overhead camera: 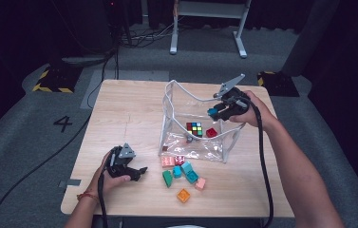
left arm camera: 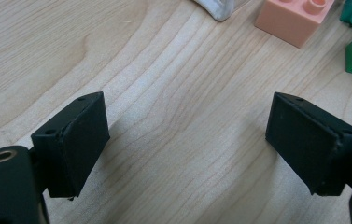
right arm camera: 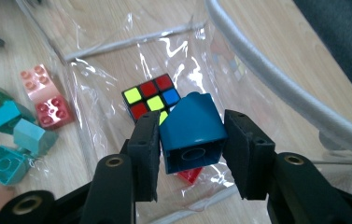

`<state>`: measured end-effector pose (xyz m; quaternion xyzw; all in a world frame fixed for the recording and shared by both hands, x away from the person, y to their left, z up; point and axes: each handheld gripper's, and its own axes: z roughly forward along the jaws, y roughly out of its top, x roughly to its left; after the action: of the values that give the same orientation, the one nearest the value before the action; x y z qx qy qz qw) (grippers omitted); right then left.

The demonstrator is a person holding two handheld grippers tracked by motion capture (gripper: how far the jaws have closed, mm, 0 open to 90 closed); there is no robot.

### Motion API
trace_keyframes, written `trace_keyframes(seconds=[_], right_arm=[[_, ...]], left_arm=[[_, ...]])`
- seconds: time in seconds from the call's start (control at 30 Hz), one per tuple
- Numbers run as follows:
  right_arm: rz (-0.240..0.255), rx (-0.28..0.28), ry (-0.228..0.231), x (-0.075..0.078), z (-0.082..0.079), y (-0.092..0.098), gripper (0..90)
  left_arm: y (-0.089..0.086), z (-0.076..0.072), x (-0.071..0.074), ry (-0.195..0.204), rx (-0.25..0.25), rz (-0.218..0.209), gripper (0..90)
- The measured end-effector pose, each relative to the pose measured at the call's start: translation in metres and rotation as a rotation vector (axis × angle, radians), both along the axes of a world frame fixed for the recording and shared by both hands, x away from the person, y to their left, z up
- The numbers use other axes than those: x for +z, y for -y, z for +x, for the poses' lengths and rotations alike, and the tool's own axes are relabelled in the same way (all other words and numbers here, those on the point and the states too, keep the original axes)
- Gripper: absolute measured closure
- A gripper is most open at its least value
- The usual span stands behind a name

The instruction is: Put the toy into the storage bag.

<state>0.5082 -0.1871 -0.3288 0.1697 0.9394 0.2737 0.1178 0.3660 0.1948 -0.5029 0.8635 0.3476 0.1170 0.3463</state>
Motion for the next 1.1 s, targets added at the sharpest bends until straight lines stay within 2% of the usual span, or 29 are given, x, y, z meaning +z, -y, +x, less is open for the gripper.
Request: trace_keyframes(seconds=[0.17,0.27,0.3,0.43,0.5,0.6,0.8,0.97,1.0,1.03,1.1], right_arm=[[-0.051,-0.012,-0.022,-0.004,0.004,-0.001,58.1],[-0.073,-0.043,-0.036,-0.006,0.007,0.004,58.1],[-0.093,-0.043,-0.038,-0.005,0.008,0.006,58.0],[-0.114,-0.06,-0.068,-0.007,0.009,0.014,58.0],[-0.141,-0.074,-0.066,-0.007,0.008,0.018,58.0],[-0.141,-0.08,-0.068,-0.006,0.007,0.025,58.0],[-0.119,-0.089,-0.063,-0.006,0.005,0.031,57.7],[-0.022,-0.102,-0.023,-0.002,0.002,0.037,51.1],[-0.008,-0.108,-0.003,-0.001,0.001,0.038,50.8],[0.007,-0.118,-0.007,0.001,-0.003,0.039,49.7],[0.05,-0.111,0.014,0.004,-0.008,0.041,47.1]], left_arm=[[0.0,0.0,0.0,0.0,-0.002,0.001,13.5],[0.0,0.0,0.0,0.001,-0.001,0.001,13.5],[0.0,0.0,0.0,0.0,-0.002,0.001,13.5],[0.0,0.0,0.0,0.001,-0.002,0.001,13.5],[0.0,0.0,0.0,0.0,0.0,0.0,13.5],[0.0,0.0,0.0,0.001,-0.002,0.001,13.5],[0.0,0.0,0.0,0.0,0.0,0.0,13.4],[0.0,0.0,0.0,0.001,-0.002,0.001,13.5],[0.0,0.0,0.0,0.0,-0.002,0.002,13.5],[0.0,0.0,0.0,0.0,-0.002,0.002,13.5],[0.0,0.0,0.0,0.0,-0.002,0.002,13.5]])
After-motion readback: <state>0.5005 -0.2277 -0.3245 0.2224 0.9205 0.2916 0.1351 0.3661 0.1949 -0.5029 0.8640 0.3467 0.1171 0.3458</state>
